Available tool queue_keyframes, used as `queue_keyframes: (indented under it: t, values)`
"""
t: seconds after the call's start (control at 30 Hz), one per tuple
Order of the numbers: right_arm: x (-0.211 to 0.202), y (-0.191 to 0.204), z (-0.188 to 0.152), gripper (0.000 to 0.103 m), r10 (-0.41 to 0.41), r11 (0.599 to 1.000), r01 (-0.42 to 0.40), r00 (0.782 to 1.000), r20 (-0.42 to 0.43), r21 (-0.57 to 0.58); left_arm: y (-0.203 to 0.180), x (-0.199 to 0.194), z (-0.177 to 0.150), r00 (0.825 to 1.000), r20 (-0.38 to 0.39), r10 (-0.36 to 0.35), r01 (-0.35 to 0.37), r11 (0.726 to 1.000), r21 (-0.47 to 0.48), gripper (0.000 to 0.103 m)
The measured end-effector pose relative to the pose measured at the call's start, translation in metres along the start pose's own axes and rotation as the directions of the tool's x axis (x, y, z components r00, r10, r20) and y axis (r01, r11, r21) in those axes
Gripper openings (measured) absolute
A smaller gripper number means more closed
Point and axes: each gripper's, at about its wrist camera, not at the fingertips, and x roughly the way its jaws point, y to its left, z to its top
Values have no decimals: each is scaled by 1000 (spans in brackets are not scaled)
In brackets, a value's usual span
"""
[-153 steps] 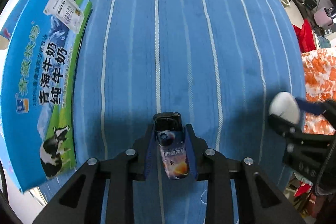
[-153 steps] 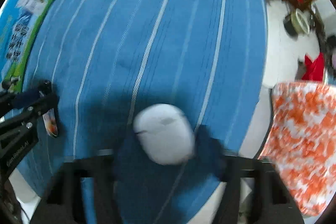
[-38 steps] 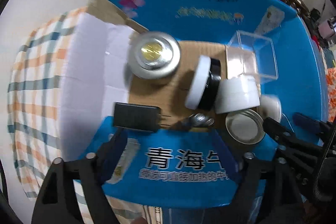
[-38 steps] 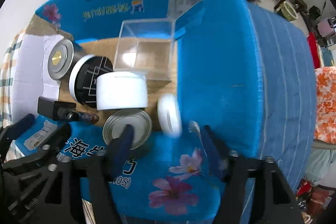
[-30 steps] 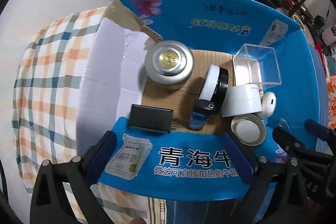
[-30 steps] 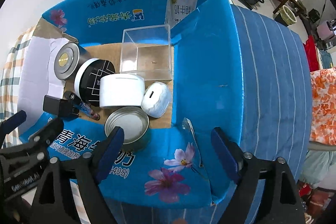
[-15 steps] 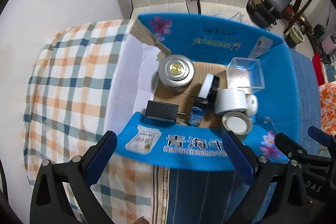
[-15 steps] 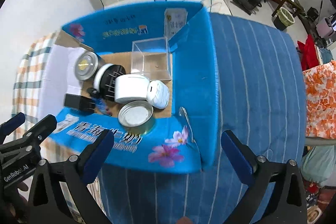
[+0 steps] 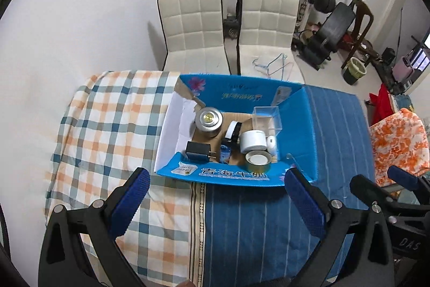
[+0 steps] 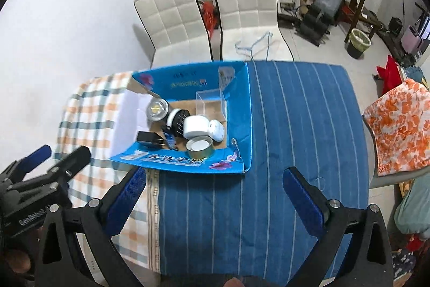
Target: Organize rigid objects
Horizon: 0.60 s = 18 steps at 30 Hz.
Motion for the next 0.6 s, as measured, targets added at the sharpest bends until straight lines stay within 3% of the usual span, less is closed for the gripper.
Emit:
queue_keyframes:
  t: [0.3,0.6]
  values:
    - [-68,10,-11,103,9,999,-6,998,63,-53,-2,-48,-11,999,42,-7,7,1000,-3,103]
    - [-68,10,-2,103,-24,998,30,994,106,-53,11,-51,-4,995,91,36,-34,999,-24,103]
